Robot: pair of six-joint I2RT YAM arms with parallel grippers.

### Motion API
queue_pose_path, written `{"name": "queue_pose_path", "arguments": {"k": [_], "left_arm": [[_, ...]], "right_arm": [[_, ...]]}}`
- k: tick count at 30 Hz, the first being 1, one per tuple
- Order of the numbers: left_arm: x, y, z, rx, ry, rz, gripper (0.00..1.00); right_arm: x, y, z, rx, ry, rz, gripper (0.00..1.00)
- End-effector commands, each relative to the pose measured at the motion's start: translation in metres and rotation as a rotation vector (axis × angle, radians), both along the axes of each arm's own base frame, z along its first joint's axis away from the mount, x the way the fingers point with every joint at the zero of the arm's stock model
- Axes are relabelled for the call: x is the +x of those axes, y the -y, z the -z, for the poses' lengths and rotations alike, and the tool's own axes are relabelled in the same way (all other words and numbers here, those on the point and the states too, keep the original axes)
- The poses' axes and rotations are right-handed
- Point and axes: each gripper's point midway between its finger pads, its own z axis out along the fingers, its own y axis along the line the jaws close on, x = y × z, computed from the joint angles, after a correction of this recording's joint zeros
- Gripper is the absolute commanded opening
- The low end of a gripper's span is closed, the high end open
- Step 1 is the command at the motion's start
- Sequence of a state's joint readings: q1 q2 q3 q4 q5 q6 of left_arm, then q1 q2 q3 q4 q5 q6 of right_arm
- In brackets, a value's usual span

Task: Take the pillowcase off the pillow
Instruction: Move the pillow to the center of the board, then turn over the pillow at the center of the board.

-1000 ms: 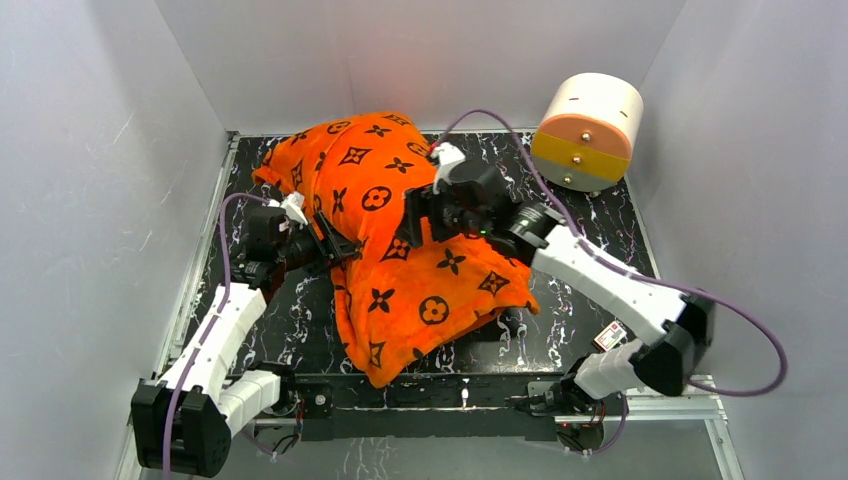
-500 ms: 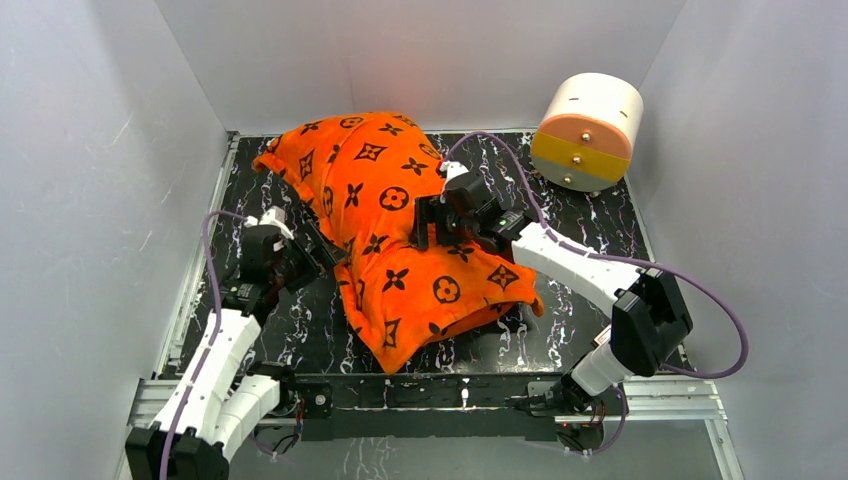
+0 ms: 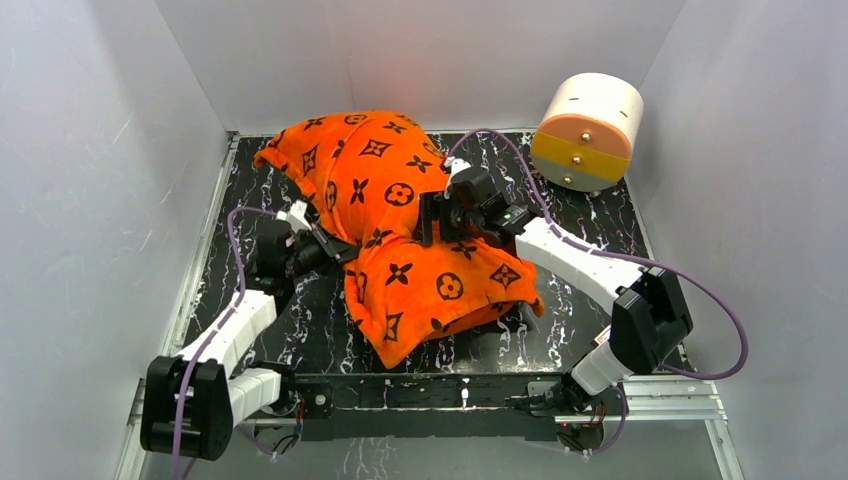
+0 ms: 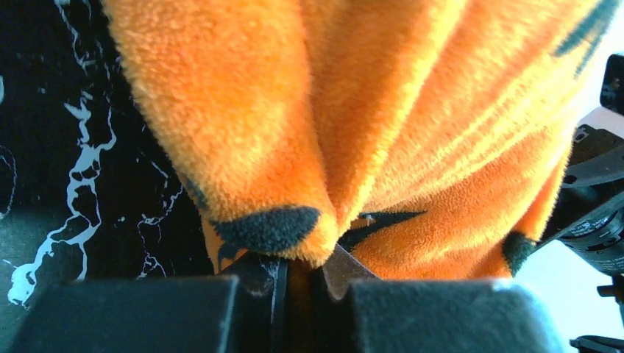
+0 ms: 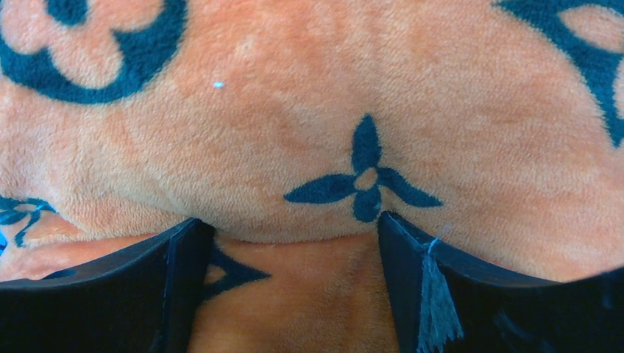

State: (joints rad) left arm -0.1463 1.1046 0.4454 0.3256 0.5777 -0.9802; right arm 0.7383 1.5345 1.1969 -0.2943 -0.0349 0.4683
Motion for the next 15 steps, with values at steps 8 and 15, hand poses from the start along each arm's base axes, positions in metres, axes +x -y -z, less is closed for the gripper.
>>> {"name": "queue_pose_path", "arguments": {"k": [8, 15], "left_arm": [[-0.012, -0.003, -0.205, 0.144, 0.479, 0.088, 0.00], [-0.020, 0.001, -0.263, 0.142, 0.596, 0.135, 0.00]], "right_arm": [[-0.024, -0.003, -0.004, -0.018, -0.164, -0.066, 0.94], [-0.043, -0.059, -0.028, 0.165, -0.274, -0.265, 0.92]]}}
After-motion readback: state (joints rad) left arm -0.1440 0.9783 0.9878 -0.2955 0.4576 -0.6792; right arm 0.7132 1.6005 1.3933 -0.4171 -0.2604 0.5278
